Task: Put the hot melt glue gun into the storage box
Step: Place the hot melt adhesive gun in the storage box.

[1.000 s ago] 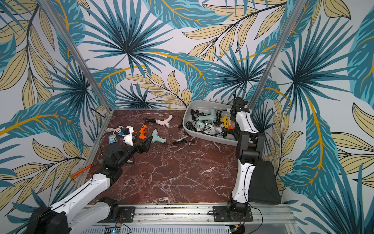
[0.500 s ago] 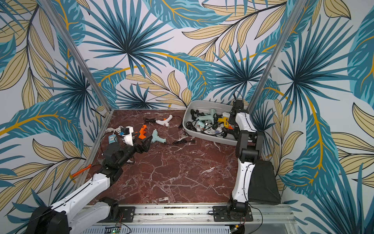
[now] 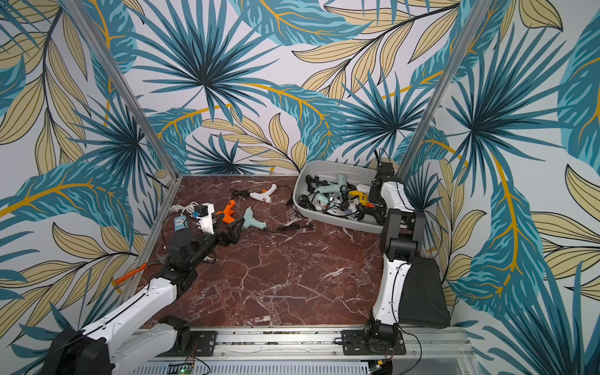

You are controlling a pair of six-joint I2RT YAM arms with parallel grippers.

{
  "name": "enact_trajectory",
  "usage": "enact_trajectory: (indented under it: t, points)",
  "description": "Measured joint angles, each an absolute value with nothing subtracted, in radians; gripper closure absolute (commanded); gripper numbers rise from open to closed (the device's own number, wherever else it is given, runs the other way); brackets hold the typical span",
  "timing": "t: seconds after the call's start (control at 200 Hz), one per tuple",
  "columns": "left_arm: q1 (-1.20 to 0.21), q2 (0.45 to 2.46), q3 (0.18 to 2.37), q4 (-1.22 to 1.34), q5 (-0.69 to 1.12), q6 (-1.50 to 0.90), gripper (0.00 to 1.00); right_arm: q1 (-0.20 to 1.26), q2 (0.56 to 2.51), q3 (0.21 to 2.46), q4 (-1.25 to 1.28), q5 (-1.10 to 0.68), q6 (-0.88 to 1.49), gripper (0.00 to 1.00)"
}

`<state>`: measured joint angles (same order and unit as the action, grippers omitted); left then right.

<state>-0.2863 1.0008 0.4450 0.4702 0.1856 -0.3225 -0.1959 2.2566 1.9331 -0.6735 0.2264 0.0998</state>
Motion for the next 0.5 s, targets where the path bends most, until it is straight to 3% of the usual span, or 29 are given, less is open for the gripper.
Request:
enact_trajectory:
  t: [0.22,0.496]
  points:
    - [-0.286,0.955,0.445,0.398,0.133,-0.323,0.0,-0.197,2.222,1.895,-0.739,0.168,0.104,0.36]
    - [-0.286,0.967,0.502,0.2,0.056,-0.345,0.0,-0.197,2.079,1.805,-0.762,0.081,0.146,0.34]
